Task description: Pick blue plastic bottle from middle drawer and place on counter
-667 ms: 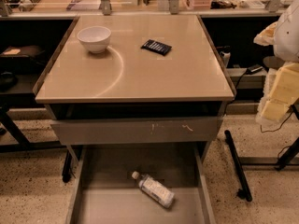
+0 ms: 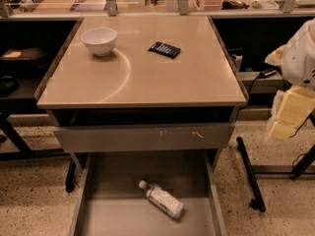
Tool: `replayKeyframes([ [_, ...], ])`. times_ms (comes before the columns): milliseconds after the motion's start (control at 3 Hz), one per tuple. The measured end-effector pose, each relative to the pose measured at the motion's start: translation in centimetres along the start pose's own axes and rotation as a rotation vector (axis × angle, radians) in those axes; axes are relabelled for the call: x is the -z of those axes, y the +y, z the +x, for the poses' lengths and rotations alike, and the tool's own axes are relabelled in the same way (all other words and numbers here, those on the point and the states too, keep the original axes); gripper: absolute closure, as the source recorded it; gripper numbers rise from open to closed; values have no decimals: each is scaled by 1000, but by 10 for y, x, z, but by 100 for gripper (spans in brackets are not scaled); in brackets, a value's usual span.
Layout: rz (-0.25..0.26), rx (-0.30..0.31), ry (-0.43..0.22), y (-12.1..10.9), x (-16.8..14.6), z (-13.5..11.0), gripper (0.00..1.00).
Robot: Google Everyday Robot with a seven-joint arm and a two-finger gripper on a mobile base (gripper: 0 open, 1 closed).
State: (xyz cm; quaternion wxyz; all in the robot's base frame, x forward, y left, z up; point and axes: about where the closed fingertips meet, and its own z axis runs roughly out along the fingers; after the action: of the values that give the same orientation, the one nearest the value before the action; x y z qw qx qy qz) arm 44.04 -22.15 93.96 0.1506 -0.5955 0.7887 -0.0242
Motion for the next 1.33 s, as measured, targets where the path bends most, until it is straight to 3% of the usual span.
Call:
replayKeyframes([
  [667,-150,-51,-28,45,-164,56,0],
  [1000,-180,-60,-33,56,-196,66,0],
  [1333,-167,-55,-31,52,-182,61,0],
])
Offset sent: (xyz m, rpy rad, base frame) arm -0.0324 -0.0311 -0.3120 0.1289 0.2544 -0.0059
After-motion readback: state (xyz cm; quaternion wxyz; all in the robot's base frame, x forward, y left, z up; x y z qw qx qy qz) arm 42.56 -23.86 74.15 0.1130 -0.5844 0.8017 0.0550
